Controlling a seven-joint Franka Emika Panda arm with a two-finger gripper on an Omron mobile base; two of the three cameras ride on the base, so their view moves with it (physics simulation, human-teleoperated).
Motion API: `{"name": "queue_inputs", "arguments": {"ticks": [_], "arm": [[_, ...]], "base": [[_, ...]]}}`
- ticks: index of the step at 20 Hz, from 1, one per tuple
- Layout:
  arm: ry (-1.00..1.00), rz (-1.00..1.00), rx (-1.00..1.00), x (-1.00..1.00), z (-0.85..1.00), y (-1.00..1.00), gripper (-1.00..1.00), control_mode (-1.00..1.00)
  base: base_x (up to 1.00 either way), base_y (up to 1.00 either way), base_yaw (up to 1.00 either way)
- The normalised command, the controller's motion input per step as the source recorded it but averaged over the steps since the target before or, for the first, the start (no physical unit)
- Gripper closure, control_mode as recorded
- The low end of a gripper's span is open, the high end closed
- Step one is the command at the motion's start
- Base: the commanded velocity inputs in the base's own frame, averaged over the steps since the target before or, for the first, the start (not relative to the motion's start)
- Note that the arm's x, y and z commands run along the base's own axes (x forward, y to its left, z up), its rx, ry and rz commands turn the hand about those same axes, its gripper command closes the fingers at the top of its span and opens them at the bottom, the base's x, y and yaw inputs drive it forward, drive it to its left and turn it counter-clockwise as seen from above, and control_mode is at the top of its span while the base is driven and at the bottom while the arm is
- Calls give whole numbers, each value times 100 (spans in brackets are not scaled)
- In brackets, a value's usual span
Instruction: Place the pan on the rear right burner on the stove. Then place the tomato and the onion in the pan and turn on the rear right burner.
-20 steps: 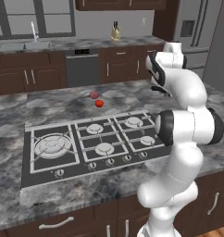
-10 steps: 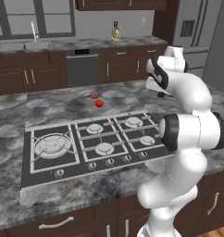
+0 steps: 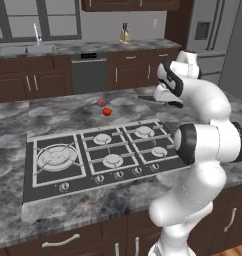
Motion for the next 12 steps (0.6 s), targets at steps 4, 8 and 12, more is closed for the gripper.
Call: {"name": "queue_inputs", "arguments": {"ticks": [4, 8, 12], "arm": [[-12, 83, 0, 0, -7, -56, 100, -100], [-1, 12, 0, 0, -6, -17, 100, -100], [2, 0, 0, 31, -40, 0, 100, -100]], "base": [[0, 0, 0], [0, 0, 0], [0, 0, 0]]}}
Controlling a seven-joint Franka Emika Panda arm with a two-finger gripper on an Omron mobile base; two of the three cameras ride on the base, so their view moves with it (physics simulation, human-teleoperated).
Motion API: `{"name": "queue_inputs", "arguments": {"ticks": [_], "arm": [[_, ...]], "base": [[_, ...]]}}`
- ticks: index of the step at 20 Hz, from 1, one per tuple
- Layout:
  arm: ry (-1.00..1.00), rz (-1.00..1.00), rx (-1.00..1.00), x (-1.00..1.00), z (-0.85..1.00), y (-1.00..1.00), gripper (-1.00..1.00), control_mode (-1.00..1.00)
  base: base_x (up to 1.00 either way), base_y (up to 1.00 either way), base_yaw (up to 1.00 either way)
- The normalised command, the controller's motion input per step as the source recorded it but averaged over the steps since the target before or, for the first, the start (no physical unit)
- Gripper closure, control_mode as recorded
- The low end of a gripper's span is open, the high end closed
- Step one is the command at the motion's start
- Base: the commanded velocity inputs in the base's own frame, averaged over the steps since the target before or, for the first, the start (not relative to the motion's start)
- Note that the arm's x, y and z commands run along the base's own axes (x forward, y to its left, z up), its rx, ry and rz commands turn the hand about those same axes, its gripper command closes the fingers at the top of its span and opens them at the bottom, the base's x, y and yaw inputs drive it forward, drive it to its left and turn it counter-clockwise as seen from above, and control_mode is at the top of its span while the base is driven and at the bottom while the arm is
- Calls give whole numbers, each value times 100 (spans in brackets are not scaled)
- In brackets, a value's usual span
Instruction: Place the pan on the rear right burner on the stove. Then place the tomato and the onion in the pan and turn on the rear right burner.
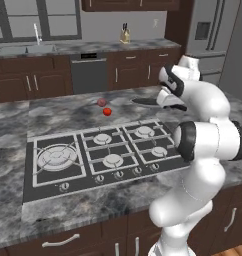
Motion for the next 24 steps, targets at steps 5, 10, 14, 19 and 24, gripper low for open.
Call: {"name": "queue_inputs", "arguments": {"ticks": [5, 10, 14, 19, 24], "arm": [[0, 7, 0, 62, -84, -3, 100, -100], [0, 17, 0, 58, -75, -29, 100, -100], [0, 22, 0, 36, -64, -40, 100, -100], [0, 23, 0, 12, -36, -28, 100, -100], [-2, 27, 7, -38, -3, -45, 100, -100]], "base": [[0, 0, 0], [0, 0, 0], [0, 0, 0], [0, 0, 0], [0, 0, 0]]}}
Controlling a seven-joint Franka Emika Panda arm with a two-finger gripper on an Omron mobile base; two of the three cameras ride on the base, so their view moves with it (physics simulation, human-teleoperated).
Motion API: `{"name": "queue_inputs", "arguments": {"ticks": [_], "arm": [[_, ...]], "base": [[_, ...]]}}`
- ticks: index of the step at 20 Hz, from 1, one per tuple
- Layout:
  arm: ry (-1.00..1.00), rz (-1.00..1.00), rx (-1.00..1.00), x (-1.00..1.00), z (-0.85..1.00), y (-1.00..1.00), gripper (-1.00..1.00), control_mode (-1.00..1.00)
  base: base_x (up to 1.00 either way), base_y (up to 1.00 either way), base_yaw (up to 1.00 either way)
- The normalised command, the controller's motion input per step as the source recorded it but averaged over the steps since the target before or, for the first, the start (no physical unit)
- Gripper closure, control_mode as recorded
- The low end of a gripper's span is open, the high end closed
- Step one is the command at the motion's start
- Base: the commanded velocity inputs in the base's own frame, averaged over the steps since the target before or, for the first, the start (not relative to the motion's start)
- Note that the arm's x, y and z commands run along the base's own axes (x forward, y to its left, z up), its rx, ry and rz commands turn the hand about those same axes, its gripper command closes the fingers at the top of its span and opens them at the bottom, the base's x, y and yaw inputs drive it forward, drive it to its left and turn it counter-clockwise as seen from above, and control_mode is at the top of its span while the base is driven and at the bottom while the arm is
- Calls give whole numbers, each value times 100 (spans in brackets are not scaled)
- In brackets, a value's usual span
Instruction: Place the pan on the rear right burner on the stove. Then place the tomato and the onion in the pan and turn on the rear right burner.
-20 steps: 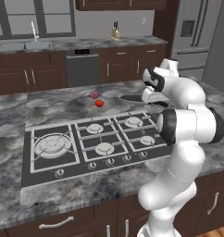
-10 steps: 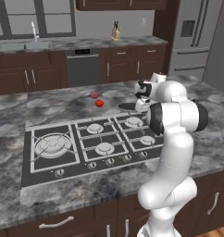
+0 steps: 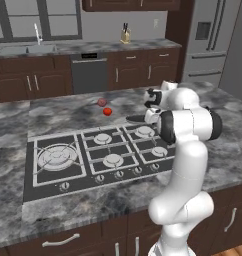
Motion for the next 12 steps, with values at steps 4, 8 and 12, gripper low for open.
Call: {"name": "queue_inputs", "arguments": {"ticks": [4, 8, 12], "arm": [[0, 25, 2, -39, -36, -49, 100, -100], [0, 22, 0, -30, -45, -43, 100, -100], [0, 18, 0, 0, -14, -35, 100, -100]], "base": [[0, 0, 0], [0, 0, 0], [0, 0, 0]]}}
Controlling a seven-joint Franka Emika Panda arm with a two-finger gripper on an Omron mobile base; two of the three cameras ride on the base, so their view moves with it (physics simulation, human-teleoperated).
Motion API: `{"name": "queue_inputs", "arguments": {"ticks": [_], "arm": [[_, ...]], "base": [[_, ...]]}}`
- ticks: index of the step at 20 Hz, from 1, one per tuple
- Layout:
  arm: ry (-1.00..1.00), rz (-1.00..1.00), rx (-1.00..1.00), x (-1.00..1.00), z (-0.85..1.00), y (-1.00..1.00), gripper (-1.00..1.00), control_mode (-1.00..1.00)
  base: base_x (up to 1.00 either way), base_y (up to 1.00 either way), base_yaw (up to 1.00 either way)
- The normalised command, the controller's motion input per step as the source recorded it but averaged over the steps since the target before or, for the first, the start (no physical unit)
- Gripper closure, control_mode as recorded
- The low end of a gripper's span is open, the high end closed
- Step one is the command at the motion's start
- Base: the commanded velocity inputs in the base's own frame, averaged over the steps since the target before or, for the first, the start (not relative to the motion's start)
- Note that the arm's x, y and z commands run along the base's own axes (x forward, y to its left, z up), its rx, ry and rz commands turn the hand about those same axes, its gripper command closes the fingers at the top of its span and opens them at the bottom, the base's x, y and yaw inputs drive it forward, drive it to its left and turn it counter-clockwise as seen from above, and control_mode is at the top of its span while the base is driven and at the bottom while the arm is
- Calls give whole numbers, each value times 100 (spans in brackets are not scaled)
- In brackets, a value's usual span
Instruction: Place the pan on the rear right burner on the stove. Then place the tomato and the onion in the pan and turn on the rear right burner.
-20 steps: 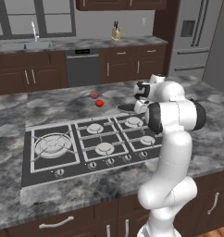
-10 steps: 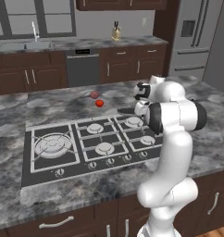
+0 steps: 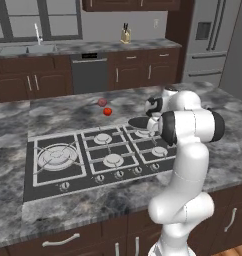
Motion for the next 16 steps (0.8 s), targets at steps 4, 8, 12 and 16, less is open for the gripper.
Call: {"name": "queue_inputs", "arguments": {"ticks": [4, 8, 12, 16], "arm": [[0, 23, 0, -5, -15, -33, 100, -100], [0, 31, 0, -5, -37, -50, 100, -100], [1, 27, -1, -8, -47, -46, 100, -100], [0, 24, 0, -16, -19, -37, 100, -100]], "base": [[0, 0, 0], [0, 0, 0], [0, 0, 0], [0, 0, 0]]}}
